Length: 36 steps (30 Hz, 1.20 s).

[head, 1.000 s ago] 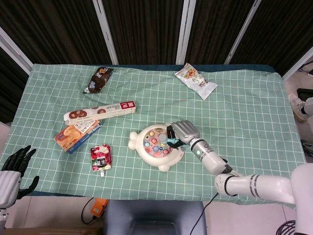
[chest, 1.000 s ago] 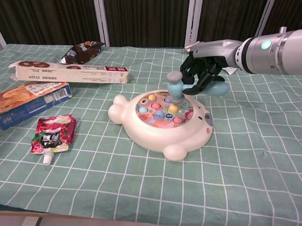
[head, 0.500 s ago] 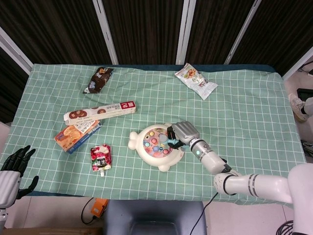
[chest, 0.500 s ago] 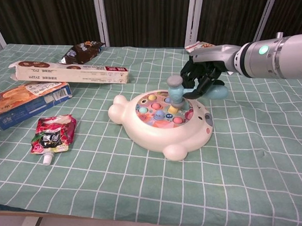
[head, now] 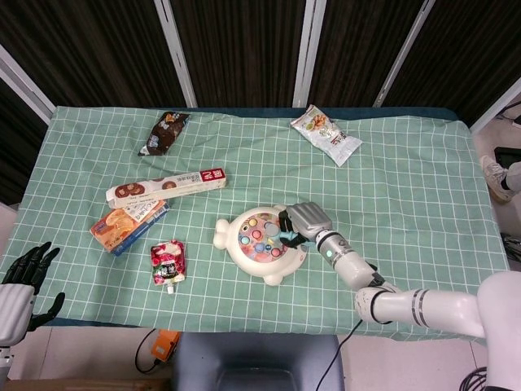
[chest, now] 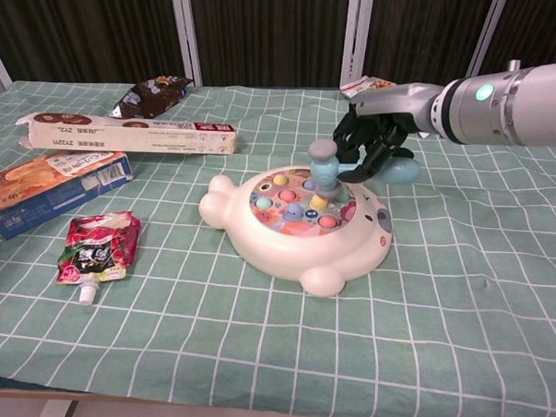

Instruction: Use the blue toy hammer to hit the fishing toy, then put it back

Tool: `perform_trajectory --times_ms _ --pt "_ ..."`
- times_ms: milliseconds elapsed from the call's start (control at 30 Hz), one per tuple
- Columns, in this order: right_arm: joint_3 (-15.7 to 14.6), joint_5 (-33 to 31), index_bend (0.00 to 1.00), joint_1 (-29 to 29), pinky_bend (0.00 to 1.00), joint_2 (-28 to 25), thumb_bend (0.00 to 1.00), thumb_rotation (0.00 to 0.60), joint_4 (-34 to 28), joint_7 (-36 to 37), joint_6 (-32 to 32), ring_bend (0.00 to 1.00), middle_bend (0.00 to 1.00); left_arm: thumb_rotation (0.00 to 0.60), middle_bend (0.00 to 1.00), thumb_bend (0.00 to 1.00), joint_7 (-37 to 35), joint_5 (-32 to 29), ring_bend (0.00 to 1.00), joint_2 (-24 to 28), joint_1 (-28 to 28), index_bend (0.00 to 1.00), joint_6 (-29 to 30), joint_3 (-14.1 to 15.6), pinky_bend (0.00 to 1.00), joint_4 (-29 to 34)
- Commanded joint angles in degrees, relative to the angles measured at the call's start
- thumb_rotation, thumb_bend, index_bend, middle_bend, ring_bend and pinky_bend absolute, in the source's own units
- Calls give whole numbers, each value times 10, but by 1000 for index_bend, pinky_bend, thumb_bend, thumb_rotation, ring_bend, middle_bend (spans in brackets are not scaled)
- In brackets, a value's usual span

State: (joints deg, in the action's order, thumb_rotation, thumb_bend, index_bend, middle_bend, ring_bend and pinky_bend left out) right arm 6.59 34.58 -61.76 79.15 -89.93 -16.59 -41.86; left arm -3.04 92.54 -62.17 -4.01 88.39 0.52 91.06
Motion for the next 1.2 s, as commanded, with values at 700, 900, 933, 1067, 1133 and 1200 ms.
perform_trajectory --times_ms 700,900,933,1067,1133,1200 --pt "12 47 1000 37 936 -10 754 600 30 54 20 834 783 600 0 390 7 -2 0 -2 -3 0 -5 -1 147 2" --pt "9 42 1000 34 936 -4 754 600 36 46 22 834 783 600 0 390 5 1 0 -2 -1 0 -2 0 147 1" --pt "7 40 1000 33 936 -3 754 600 37 43 22 834 783 600 0 390 4 1 0 -2 -1 0 -1 0 147 1" --pt "3 32 1000 29 936 1 753 600 42 33 22 834 783 600 0 390 3 1 0 -2 -1 0 -1 1 147 1" --pt "0 28 1000 28 936 3 754 600 43 28 21 834 783 600 0 390 3 1 0 -1 -2 0 -2 0 147 1" --pt "0 25 1000 27 936 4 754 600 44 26 21 833 783 600 0 390 3 1 0 -1 -2 0 -2 0 147 1"
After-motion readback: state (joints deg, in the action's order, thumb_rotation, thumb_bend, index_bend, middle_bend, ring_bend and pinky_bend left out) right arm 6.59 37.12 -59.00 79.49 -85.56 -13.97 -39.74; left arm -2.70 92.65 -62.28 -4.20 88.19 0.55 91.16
